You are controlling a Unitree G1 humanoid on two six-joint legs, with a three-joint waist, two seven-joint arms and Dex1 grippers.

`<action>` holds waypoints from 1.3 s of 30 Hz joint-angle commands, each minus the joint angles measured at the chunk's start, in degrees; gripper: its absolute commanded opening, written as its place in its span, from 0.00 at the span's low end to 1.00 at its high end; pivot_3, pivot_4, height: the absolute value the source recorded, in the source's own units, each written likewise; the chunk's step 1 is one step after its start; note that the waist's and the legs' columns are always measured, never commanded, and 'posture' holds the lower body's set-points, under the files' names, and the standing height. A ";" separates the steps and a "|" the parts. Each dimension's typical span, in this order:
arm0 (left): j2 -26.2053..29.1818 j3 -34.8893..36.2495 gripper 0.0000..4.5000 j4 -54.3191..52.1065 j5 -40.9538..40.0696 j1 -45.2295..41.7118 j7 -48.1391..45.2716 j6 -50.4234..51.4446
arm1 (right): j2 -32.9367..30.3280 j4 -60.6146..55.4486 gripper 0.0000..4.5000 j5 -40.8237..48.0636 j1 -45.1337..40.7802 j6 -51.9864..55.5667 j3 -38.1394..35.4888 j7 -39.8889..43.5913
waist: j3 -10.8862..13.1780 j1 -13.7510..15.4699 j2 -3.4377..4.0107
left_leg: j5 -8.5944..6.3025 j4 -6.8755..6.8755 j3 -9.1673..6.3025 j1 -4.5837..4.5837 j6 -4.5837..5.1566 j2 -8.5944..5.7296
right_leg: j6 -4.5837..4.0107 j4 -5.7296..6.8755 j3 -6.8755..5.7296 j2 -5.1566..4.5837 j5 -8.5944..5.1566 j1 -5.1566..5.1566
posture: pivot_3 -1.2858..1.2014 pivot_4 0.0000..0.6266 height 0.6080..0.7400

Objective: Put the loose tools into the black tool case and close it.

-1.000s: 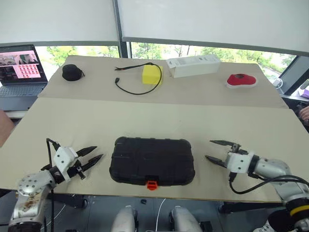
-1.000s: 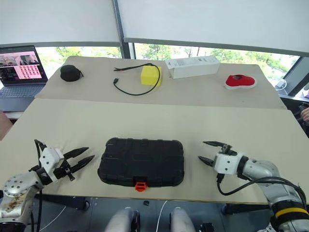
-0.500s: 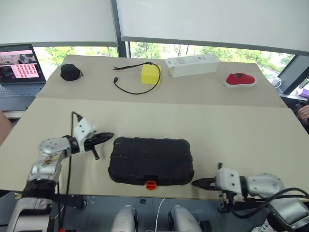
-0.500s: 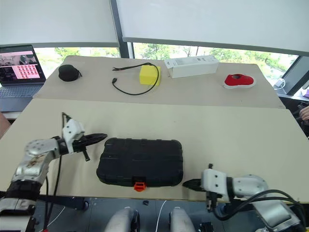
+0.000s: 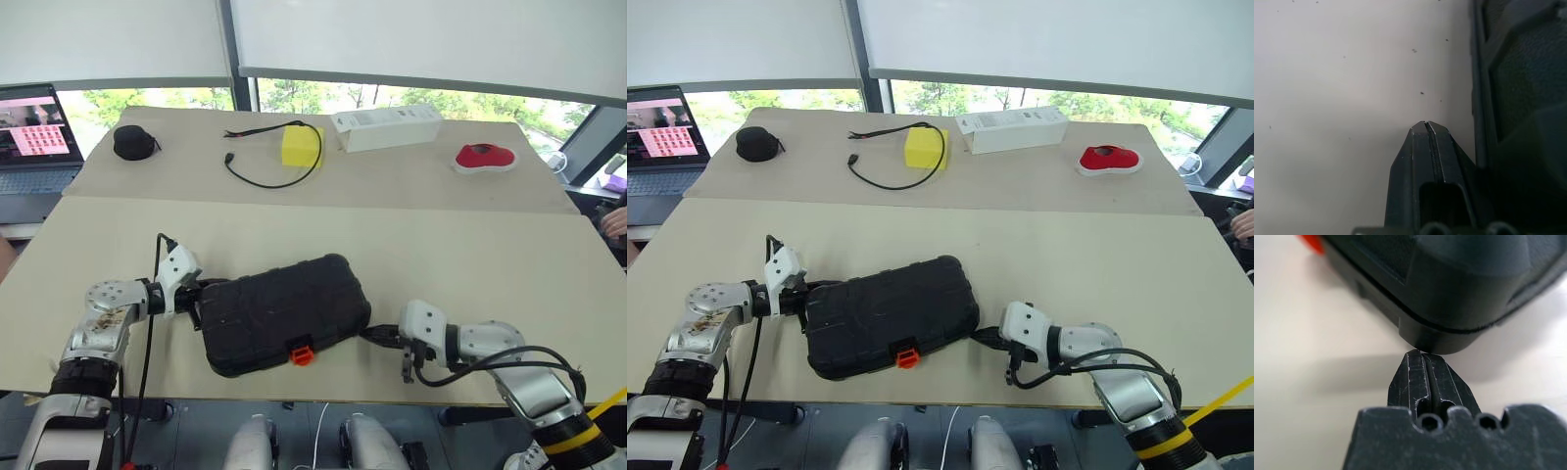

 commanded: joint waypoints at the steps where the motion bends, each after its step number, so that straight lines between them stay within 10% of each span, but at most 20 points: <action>1: -0.74 1.91 0.00 -7.39 -2.57 4.92 2.39 2.61 | 3.39 4.46 0.02 -2.10 -6.66 -4.29 -1.70 -2.84 | 0.01 -0.13 0.01 | 0.00 0.00 0.00 0.00 0.00 0.01 | 0.00 0.01 0.01 -0.01 0.00 0.00 | 0.52 0.24 1.00; 10: -4.21 7.55 0.00 -16.41 -6.01 10.01 11.75 7.31 | 8.08 20.32 0.02 -4.53 -16.19 -10.14 -3.48 -4.41 | 0.02 0.50 0.01 | 0.00 0.00 -0.04 0.01 0.00 -0.04 | 0.01 0.03 -0.04 -0.07 0.02 0.03 | 0.52 0.24 1.00; 21: 10.26 7.83 0.00 -23.11 -13.99 5.86 -1.42 19.52 | -4.00 2.53 0.02 3.22 -2.76 -0.58 -6.75 7.42 | 0.05 0.43 0.03 | 0.00 0.00 -0.09 -0.06 0.00 -0.04 | 0.02 -0.03 -0.14 -0.11 0.01 0.04 | 0.52 0.24 1.00; 39: -1.36 -6.89 0.00 -25.73 -7.86 -1.58 5.00 19.52 | 5.12 -14.44 0.02 3.45 3.10 12.19 1.69 -0.48 | 0.04 0.49 0.02 | 0.01 0.15 -0.14 -0.01 0.00 -0.07 | 0.03 0.02 -0.11 -0.02 0.01 0.15 | 0.52 0.24 1.00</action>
